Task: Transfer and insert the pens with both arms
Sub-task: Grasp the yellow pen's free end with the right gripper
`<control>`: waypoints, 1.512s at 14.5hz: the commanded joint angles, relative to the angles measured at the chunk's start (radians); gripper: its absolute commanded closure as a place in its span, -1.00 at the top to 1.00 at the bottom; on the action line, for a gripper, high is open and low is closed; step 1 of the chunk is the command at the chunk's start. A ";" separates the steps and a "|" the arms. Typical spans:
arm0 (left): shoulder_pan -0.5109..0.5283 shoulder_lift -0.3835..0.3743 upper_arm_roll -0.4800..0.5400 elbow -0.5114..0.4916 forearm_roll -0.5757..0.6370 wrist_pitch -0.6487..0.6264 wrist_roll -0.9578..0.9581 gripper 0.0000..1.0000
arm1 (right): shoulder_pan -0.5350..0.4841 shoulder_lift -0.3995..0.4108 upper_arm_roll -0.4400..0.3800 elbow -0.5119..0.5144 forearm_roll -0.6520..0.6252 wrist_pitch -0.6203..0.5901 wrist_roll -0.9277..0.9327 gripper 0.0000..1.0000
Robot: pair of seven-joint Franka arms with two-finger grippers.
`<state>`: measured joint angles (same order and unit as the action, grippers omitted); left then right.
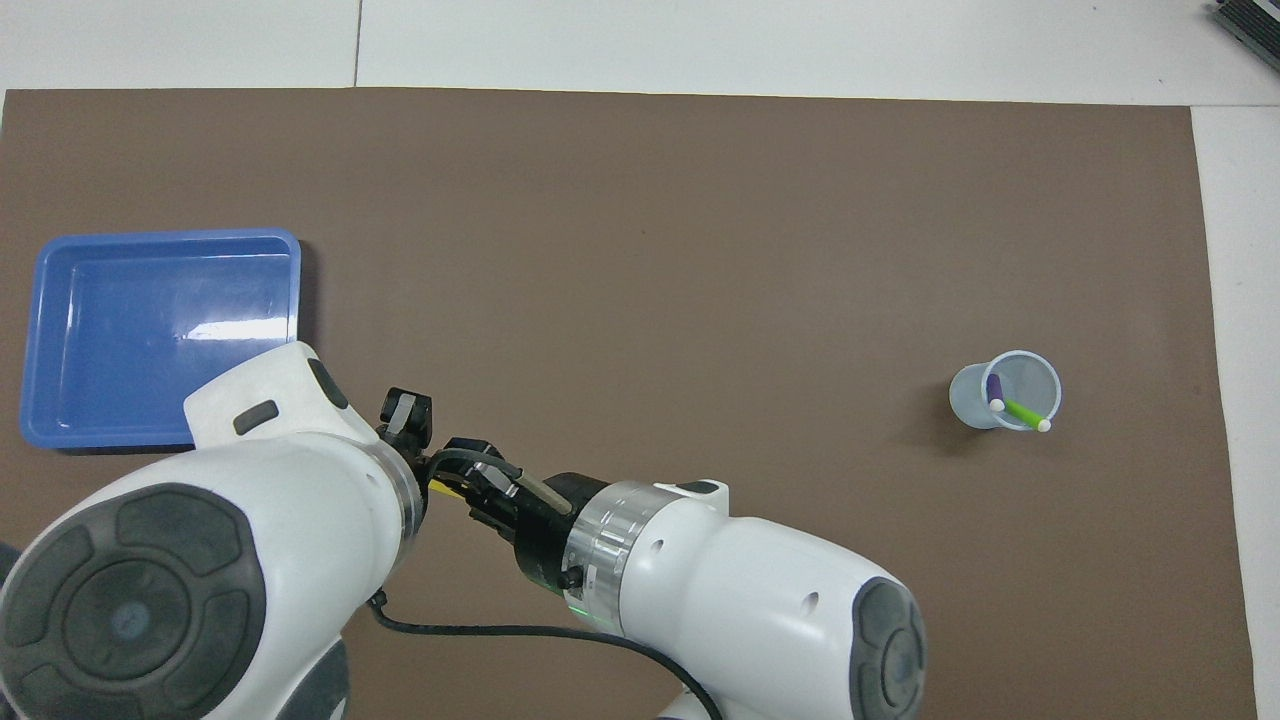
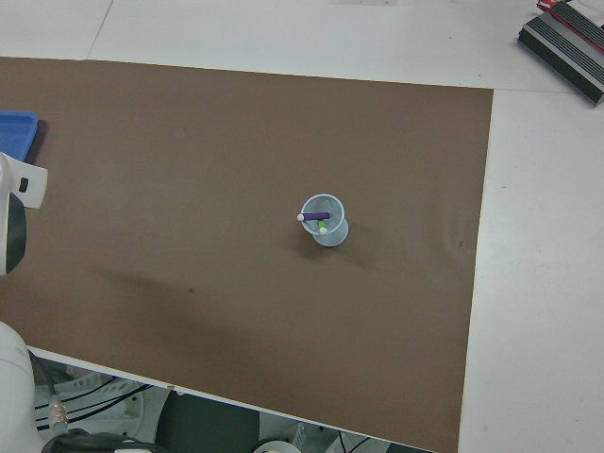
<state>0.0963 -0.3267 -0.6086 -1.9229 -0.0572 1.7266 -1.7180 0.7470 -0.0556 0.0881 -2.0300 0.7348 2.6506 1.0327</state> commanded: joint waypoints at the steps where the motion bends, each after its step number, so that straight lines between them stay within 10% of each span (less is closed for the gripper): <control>1: -0.018 -0.012 0.001 0.007 0.000 -0.027 -0.020 -1.00 | 0.005 0.007 0.005 0.005 0.029 0.023 0.007 0.22; 7: -0.018 -0.014 0.001 0.005 0.000 -0.027 -0.019 -1.00 | 0.003 0.005 0.005 0.004 0.029 0.020 0.001 0.03; 17: -0.018 -0.014 0.001 0.004 0.000 -0.027 -0.019 -1.00 | 0.002 0.005 0.004 0.002 0.029 0.019 -0.010 -0.91; 22: -0.018 -0.014 0.001 0.005 0.000 -0.027 -0.019 -1.00 | 0.002 0.007 0.004 0.002 0.029 0.019 -0.008 -0.98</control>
<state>0.0866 -0.3276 -0.6112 -1.9245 -0.0611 1.7229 -1.7291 0.7494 -0.0561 0.0886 -2.0229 0.7384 2.6551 1.0327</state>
